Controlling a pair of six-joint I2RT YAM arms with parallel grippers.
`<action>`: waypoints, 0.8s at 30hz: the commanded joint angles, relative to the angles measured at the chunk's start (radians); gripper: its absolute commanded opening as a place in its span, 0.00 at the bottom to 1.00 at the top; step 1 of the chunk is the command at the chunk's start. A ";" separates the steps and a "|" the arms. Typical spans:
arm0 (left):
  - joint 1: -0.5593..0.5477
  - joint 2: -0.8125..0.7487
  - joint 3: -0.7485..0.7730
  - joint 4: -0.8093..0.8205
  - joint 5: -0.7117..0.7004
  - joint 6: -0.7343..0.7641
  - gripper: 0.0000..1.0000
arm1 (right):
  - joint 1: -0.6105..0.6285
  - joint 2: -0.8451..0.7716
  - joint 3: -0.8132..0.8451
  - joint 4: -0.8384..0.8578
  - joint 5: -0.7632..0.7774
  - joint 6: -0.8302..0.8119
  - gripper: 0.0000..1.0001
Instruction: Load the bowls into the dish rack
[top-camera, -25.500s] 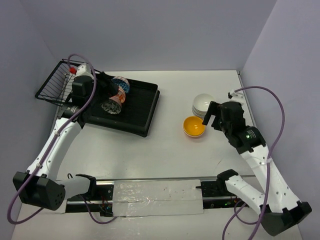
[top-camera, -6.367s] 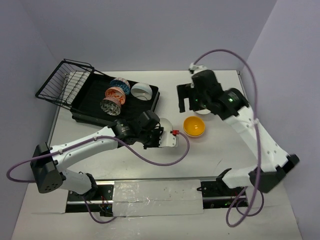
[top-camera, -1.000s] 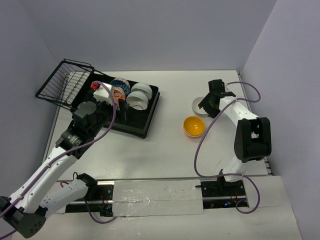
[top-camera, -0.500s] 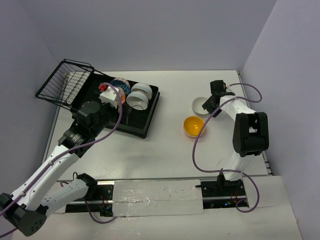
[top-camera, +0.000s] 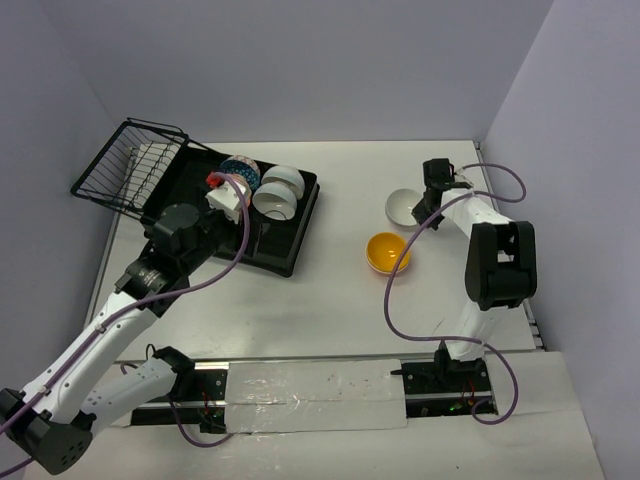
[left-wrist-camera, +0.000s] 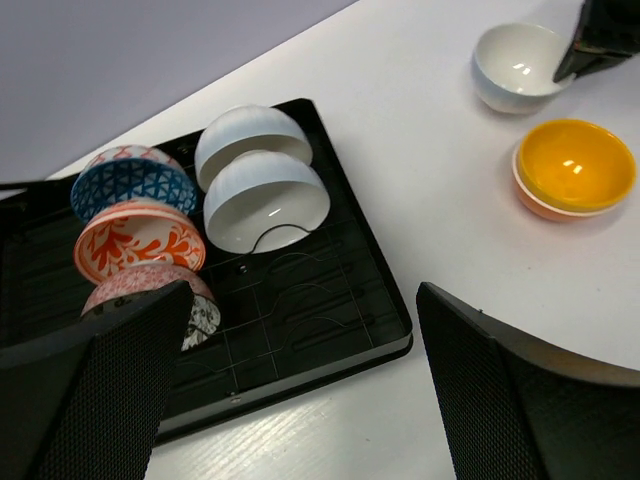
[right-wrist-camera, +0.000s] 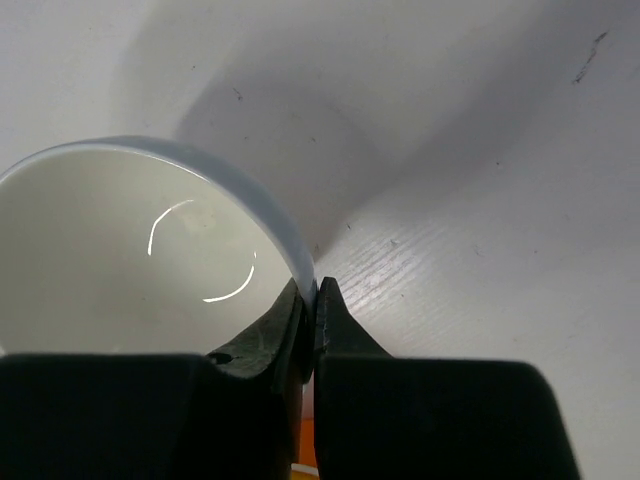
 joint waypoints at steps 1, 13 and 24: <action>-0.004 -0.036 -0.008 0.048 0.128 0.089 0.99 | 0.000 -0.119 0.068 0.008 0.043 -0.040 0.00; -0.138 0.056 0.109 -0.085 0.296 0.417 0.99 | 0.247 -0.298 0.271 -0.243 -0.041 -0.411 0.00; -0.401 0.202 0.224 -0.190 0.272 0.639 0.95 | 0.552 -0.313 0.351 -0.504 -0.146 -0.659 0.00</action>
